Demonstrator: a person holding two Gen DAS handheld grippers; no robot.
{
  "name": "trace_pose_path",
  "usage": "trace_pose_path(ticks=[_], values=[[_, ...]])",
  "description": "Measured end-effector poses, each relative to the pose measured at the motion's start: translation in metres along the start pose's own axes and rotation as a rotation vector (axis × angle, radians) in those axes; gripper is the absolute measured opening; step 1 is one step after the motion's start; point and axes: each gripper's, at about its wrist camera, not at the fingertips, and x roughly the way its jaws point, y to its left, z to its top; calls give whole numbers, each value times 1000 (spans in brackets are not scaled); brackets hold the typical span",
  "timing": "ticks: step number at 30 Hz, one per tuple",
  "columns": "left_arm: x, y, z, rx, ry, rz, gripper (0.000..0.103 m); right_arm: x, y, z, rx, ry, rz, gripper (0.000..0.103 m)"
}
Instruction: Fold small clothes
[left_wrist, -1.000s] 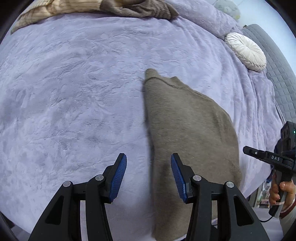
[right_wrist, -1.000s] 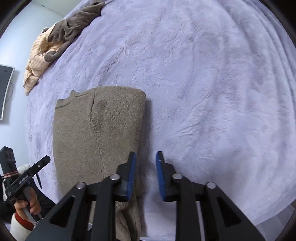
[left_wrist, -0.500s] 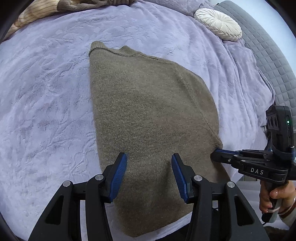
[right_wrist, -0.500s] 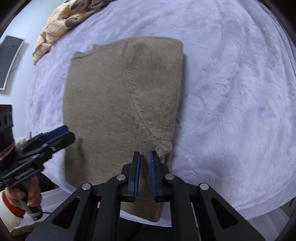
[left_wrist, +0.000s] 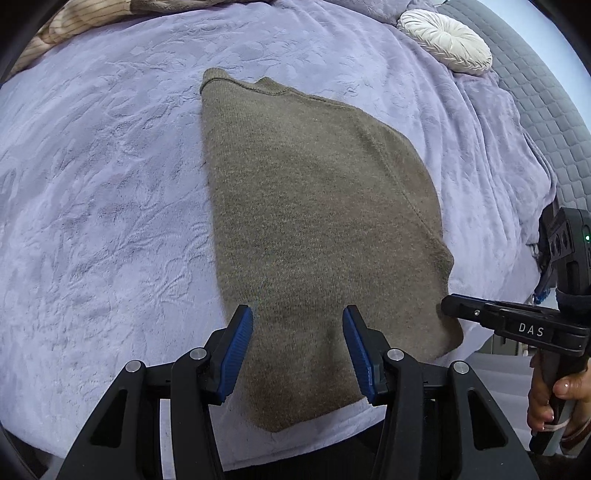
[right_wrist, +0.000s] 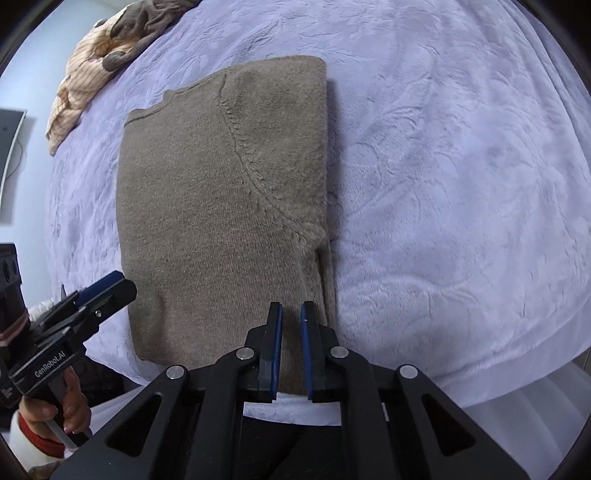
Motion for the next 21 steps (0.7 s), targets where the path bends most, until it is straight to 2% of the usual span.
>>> trace_pose_path(ticks=[10, 11, 12, 13, 14, 17, 18, 20, 21], values=[[-23, -12, -1, -3, -38, 53, 52, -28, 9, -3, -9, -29, -28, 12], [-26, -13, 1, -13, -45, 63, 54, -30, 10, -2, -15, -31, -31, 12], [-28, -14, 3, -23, -48, 72, 60, -32, 11, -1, -23, -31, -34, 12], [-30, -14, 4, -33, -54, 78, 76, -34, 12, 0, -28, -30, -36, 12], [-34, -15, 5, -40, -70, 82, 79, -35, 13, 1, -32, -30, -36, 12], [-37, -20, 10, -40, -69, 96, 79, -41, 19, 4, -44, -39, -41, 16], [-37, -22, 11, -48, -66, 99, 79, -43, 20, 6, -47, -40, -45, 21], [-39, -22, 13, -59, -72, 99, 79, -45, 23, 8, -51, -42, -57, 42], [-39, -23, 13, -64, -75, 101, 79, -46, 24, 9, -52, -45, -64, 56]])
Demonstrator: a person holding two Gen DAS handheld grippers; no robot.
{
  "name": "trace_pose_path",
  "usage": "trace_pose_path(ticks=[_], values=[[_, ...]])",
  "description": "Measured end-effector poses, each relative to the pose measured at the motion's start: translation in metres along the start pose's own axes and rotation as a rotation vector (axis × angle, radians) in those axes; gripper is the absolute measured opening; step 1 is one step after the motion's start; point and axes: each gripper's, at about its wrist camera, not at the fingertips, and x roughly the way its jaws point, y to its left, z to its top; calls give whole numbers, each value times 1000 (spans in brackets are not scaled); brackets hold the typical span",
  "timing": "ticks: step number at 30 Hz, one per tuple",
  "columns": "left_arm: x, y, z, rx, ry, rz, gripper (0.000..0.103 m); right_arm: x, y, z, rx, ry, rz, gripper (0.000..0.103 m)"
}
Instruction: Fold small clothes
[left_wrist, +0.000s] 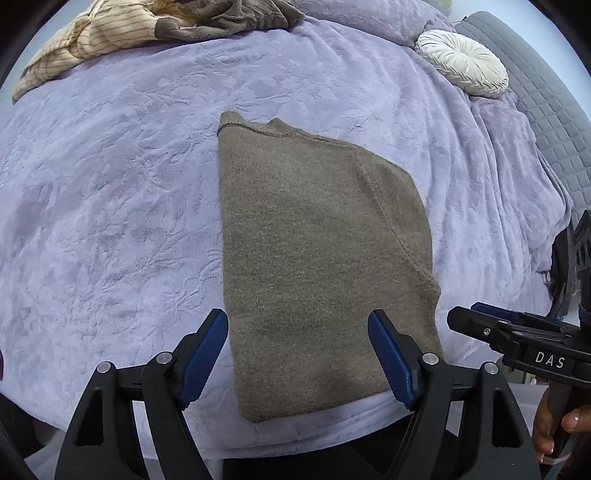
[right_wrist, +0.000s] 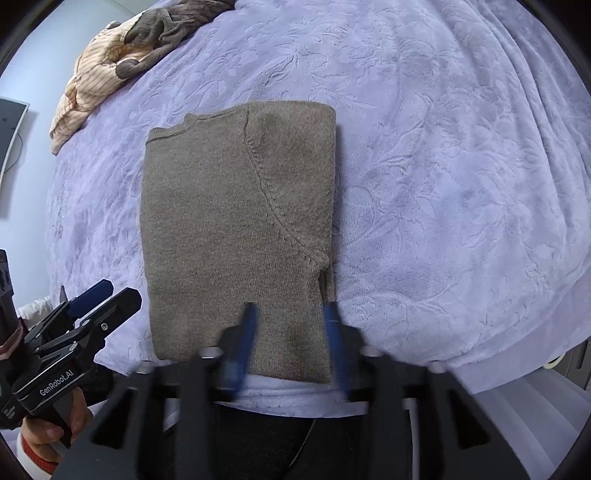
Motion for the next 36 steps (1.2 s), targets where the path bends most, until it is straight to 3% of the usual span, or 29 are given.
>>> trace_pose_path(ticks=[2, 3, 6, 10, 20, 36], values=[[-1, -1, 0, -10, 1, 14, 103, -2, 4, 1, -5, -9, -11, 60], [-2, -1, 0, -13, -7, 30, 103, -3, 6, 2, -10, -12, -19, 61], [-3, -3, 0, -3, -6, 61, 103, -6, 12, 4, -31, -32, -60, 81], [-3, -5, 0, 10, 2, 94, 103, -9, 18, 5, -57, -51, -107, 87], [-6, -6, 3, 36, -19, 207, 103, -12, 25, 5, -70, -76, -186, 88], [-6, 1, 3, 6, 7, 207, 103, -10, 30, 4, -78, -73, -209, 88]])
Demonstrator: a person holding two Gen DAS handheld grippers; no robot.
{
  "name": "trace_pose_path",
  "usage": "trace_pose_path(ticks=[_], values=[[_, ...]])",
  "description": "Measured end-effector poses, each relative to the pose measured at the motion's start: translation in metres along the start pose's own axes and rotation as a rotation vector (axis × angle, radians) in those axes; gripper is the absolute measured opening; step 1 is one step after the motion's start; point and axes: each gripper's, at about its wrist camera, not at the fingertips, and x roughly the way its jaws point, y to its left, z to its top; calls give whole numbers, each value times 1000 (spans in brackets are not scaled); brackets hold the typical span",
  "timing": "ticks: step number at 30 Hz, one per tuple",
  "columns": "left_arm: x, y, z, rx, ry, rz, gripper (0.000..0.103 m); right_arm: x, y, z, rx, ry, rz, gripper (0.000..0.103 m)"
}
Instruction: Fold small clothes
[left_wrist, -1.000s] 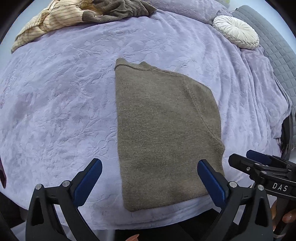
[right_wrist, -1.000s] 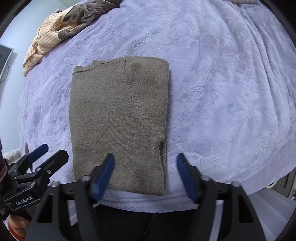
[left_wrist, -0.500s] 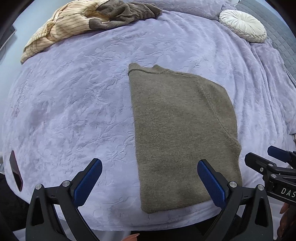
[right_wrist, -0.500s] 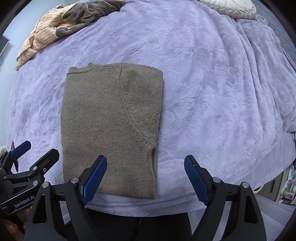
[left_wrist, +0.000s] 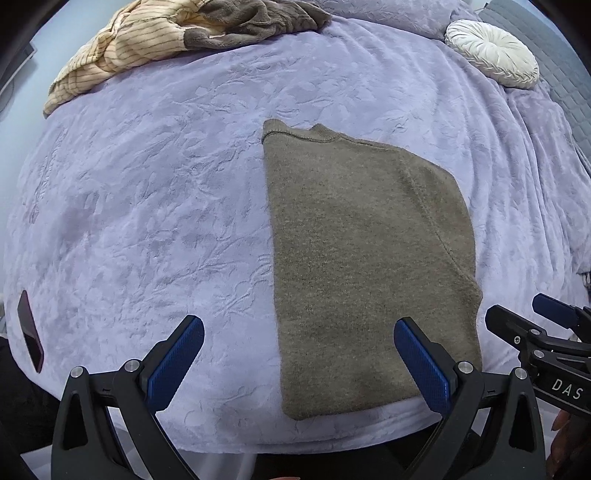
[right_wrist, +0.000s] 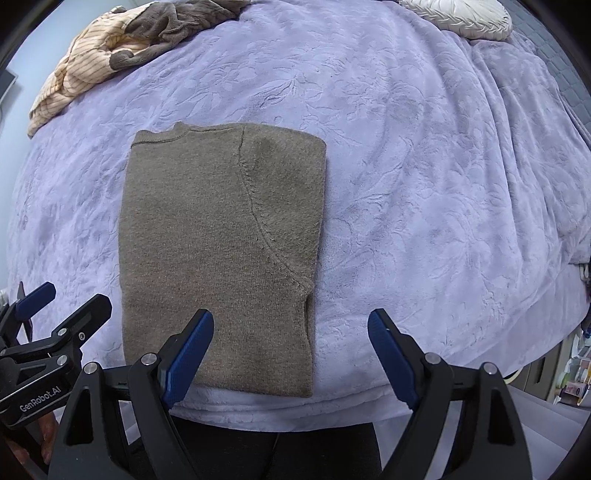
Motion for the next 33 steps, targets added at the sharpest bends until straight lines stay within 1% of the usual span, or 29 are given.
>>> trace_pose_path(ticks=[10, 33], values=[[1, 7, 0, -21, 12, 5, 103, 1, 3, -1, -2, -1, -6, 88], [2, 6, -4, -7, 23, 8, 103, 2, 7, -3, -11, 6, -13, 88]])
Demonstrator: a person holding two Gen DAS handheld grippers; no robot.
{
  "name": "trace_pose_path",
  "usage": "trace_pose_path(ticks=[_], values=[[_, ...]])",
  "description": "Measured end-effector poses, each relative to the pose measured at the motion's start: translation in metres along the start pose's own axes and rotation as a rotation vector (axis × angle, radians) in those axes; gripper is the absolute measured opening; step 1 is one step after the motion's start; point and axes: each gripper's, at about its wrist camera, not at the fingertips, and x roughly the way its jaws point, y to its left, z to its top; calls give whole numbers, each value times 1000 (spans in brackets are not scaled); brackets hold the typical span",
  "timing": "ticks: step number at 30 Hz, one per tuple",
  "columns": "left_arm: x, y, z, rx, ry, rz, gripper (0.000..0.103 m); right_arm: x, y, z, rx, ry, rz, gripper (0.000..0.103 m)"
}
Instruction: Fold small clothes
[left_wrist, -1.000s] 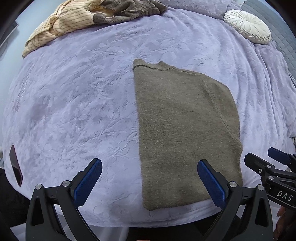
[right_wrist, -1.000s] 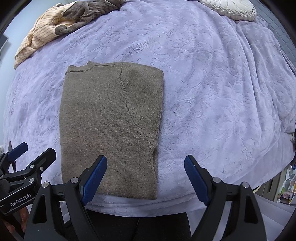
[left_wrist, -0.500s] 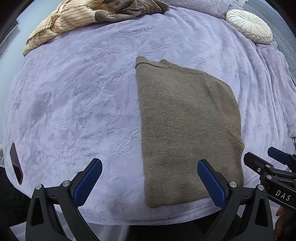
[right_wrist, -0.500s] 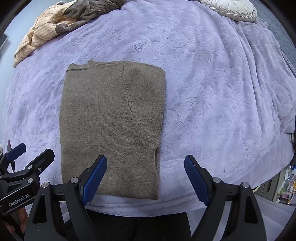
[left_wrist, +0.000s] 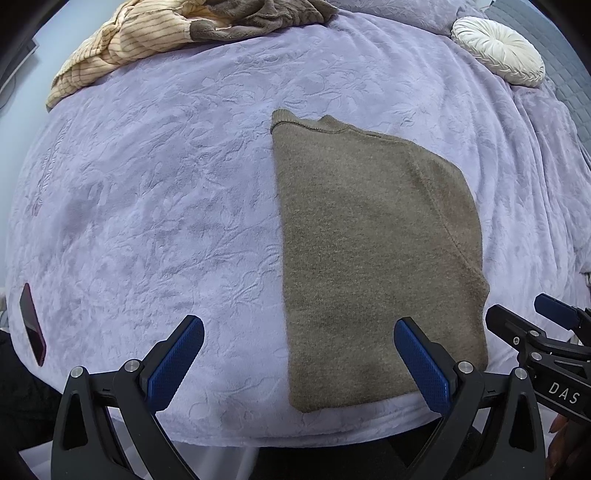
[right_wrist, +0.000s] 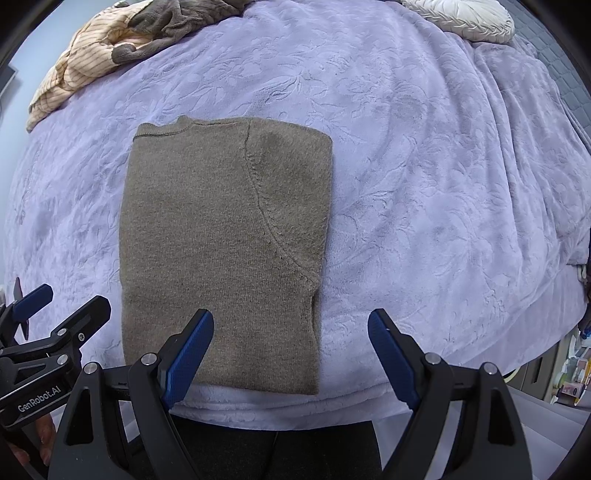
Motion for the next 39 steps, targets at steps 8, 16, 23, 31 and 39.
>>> trace_pose_path(ticks=[8, 16, 23, 31, 39], values=[[1, 3, 0, 4, -1, 7, 103, 0, 0, -1, 1, 1, 0, 88], [1, 2, 0, 13, 0, 18, 103, 0, 1, -2, 3, 1, -1, 88], [0, 0, -1, 11, 0, 23, 103, 1, 1, -1, 2, 2, -1, 88], [0, -1, -1, 10, 0, 27, 103, 0, 1, -1, 1, 2, -1, 88], [0, -1, -3, 8, 1, 27, 103, 0, 1, -1, 1, 2, -1, 88]])
